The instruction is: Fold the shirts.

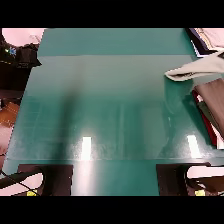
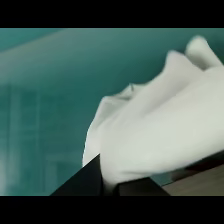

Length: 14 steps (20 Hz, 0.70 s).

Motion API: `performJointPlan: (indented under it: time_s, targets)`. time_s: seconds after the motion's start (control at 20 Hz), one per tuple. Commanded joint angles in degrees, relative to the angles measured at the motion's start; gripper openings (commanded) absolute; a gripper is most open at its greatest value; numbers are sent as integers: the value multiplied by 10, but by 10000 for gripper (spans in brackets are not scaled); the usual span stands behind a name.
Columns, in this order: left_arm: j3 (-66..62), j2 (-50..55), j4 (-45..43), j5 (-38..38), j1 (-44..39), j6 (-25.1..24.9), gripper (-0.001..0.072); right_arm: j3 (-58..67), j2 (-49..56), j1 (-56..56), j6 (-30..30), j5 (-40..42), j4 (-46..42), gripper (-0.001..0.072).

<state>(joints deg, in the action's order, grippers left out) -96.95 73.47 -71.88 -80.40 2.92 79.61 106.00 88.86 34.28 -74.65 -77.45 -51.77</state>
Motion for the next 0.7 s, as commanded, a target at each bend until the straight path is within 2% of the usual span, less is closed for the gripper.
performJointPlan:
  time_s: [0.0, 0.15, 0.45, 0.65]
  targets:
    - [0, 0, 5, 2, 0, 1, 24, 1, -38, 36, 19, 46, 11, 16]
    - [0, 0, 5, 5, 0, 0, 24, 1, -75, 45, 27, 65, 11, 15]
    - [0, 0, 5, 4, 0, -1, 24, 1, -129, 45, 29, 50, 4, 16]
    - [0, 0, 5, 4, 0, -1, 24, 0, -158, 45, 0, 13, -91, 16]
